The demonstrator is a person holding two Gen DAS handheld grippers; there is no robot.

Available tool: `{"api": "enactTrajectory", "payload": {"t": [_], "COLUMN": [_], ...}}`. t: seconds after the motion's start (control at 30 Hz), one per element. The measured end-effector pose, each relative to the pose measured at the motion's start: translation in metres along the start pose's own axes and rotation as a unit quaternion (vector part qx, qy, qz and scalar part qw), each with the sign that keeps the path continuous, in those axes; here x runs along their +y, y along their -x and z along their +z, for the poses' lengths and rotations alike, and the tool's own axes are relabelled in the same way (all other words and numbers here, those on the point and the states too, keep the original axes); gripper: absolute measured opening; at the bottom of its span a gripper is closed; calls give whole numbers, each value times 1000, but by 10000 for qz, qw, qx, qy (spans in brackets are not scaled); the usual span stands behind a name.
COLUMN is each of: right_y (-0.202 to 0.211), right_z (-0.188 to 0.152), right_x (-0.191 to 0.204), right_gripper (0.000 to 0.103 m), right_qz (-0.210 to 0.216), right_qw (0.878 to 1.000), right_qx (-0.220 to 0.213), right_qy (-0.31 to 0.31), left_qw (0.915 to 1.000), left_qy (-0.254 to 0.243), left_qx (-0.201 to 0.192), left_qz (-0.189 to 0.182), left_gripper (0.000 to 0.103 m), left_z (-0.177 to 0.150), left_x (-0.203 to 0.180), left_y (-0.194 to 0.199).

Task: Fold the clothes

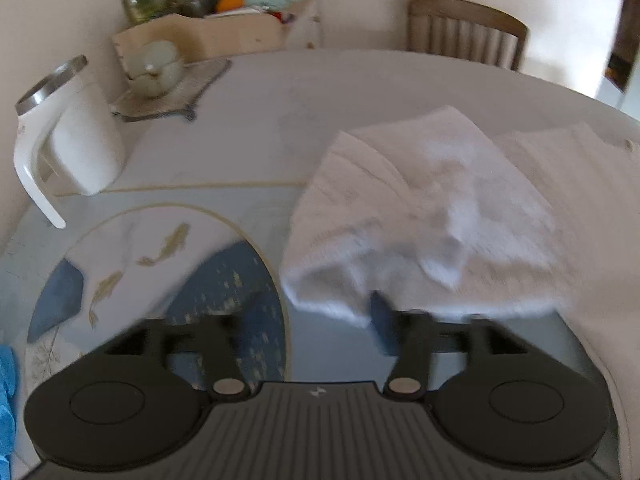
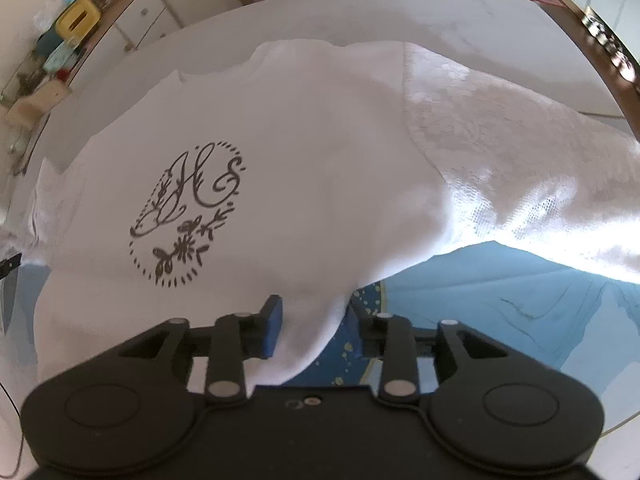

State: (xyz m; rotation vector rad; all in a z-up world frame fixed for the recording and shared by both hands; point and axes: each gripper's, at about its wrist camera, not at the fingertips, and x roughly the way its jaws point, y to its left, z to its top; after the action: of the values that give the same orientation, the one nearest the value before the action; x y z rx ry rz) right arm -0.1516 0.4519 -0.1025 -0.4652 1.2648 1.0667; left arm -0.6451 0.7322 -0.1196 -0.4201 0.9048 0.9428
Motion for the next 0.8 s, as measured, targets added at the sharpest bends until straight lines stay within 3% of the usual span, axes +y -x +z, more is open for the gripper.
{"api": "enactTrajectory", "payload": {"t": [0.07,0.13,0.3,0.47,0.53,0.57,0.6,0.7,0.8], "right_y": [2,4,8,9,8,7,7,7,7], "right_z": [-1,-4,-6,-8,-8,-8,-8,-8,-8], "right_x": [1,5,16,23,24,25,25,26,28], "right_gripper": [103,103,103,103,103,103,103,103,103], "right_qz": [-18,-78,-97,-143,-180,-196,-208,-241,-273], "right_qw": [9999,9995,9979,9969,9966,9964,9964,9966,9965], "right_qx": [10,18,47,109,122,142,143,154,166], "right_qy": [152,310,645,767,798,811,810,779,776], "left_qw": [9998,9972,9763,9619,9631,9653,9704,9844,9923], "left_qy": [-182,-685,-2013,-2576,-2525,-2452,-2249,-1548,-640], "left_qx": [-19,-303,-618,-783,-846,-822,-806,-785,-884], "left_qz": [-127,85,504,480,377,371,353,295,591], "left_gripper": [65,68,69,69,53,28,21,12,11], "left_z": [-4,-6,2,18,23,26,29,40,46], "left_x": [-2,-14,-43,-59,-61,-60,-57,-43,-14], "left_y": [9,19,12,-4,-9,-12,-13,-16,-14]}}
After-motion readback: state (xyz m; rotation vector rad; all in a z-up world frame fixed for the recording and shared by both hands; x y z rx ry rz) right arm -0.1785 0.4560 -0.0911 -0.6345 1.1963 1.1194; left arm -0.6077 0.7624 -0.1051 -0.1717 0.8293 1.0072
